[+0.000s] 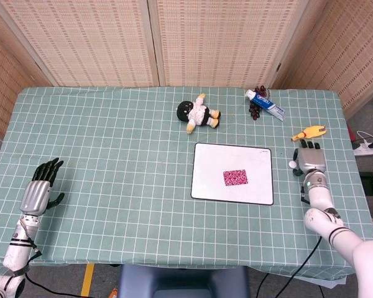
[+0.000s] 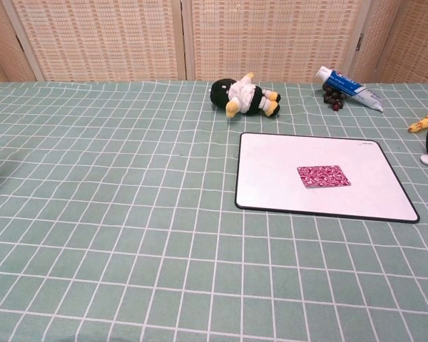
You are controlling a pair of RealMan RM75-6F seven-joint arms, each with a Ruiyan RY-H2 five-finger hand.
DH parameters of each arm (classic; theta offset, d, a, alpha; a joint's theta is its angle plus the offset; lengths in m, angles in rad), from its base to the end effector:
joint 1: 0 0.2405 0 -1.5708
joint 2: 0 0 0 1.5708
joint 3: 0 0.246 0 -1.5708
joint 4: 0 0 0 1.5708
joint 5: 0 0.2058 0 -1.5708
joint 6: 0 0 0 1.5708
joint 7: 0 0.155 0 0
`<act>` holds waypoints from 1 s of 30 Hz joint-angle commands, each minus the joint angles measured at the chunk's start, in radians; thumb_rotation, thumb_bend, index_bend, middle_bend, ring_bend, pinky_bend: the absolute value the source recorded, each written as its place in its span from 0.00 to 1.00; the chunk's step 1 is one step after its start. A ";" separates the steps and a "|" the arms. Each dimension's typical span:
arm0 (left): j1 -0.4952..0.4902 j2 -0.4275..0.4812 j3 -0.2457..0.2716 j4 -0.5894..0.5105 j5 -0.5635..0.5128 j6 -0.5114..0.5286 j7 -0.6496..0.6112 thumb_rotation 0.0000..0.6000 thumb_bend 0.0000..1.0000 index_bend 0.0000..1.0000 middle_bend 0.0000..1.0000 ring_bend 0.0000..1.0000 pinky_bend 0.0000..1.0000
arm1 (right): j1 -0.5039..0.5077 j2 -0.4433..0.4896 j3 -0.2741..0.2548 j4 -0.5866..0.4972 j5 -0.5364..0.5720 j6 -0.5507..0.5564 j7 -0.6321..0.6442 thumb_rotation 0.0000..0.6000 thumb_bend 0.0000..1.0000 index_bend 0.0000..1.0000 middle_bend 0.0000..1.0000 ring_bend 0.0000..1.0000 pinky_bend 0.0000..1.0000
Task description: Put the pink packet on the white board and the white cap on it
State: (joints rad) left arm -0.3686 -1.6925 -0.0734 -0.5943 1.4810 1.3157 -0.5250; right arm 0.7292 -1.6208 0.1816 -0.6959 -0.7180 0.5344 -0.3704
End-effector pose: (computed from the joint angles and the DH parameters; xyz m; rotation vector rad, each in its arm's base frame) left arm -0.3526 0.3058 0.0712 -1.4322 -0.9267 -1.0462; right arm -0.3448 -0.4182 0.0539 1.4553 -1.0926 0.2836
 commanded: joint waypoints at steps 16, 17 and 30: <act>-0.001 -0.002 -0.001 0.006 -0.002 -0.005 -0.005 1.00 0.25 0.00 0.00 0.00 0.00 | 0.008 -0.023 0.015 0.044 -0.029 -0.029 0.026 1.00 0.31 0.42 0.00 0.00 0.00; 0.000 -0.001 0.000 0.005 -0.001 -0.003 -0.004 1.00 0.25 0.00 0.00 0.00 0.00 | 0.009 -0.024 0.015 0.047 -0.031 -0.031 0.027 1.00 0.31 0.43 0.00 0.00 0.00; 0.000 -0.001 -0.001 0.007 -0.002 -0.005 -0.010 1.00 0.25 0.00 0.00 0.00 0.00 | 0.010 -0.036 0.022 0.065 -0.041 -0.039 0.034 1.00 0.32 0.47 0.00 0.00 0.00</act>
State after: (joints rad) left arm -0.3686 -1.6933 -0.0741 -0.5868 1.4790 1.3106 -0.5348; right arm 0.7388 -1.6571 0.2037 -0.6309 -0.7591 0.4955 -0.3367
